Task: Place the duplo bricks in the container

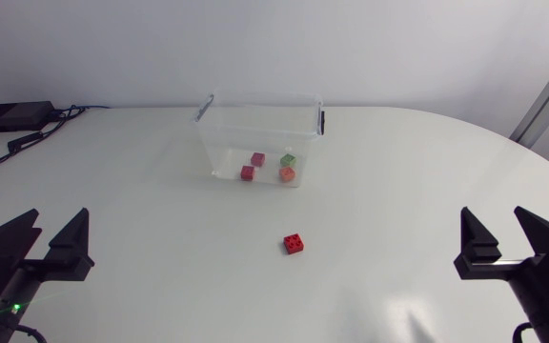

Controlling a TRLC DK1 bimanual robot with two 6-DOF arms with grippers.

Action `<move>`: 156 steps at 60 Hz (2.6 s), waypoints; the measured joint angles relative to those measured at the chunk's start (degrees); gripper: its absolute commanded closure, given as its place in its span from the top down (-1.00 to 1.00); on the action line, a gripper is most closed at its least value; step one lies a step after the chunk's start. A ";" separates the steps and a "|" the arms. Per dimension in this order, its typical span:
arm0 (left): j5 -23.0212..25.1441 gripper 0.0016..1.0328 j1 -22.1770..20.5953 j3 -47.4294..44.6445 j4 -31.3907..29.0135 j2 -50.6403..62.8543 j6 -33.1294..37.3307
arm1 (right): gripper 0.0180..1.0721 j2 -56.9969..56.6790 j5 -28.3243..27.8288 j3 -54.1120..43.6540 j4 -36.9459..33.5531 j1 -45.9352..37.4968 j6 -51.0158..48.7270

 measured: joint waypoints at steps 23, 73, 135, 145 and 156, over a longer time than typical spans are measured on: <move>0.00 0.92 0.00 0.00 -0.02 0.00 0.00 | 0.92 0.00 0.02 0.00 0.00 1.11 0.00; 0.00 0.92 0.00 0.00 -0.02 0.00 0.00 | 0.91 47.78 13.66 27.47 -12.92 31.21 4.76; 0.00 0.92 0.00 0.00 0.00 0.00 0.00 | 0.91 97.11 8.00 55.23 -22.67 45.92 29.94; 0.00 0.92 0.00 0.00 0.00 0.00 0.00 | 0.91 99.78 3.82 57.90 -26.38 45.72 30.27; 0.00 0.92 0.00 0.00 -0.02 0.00 0.00 | 0.91 103.12 0.76 61.09 -29.81 44.94 30.18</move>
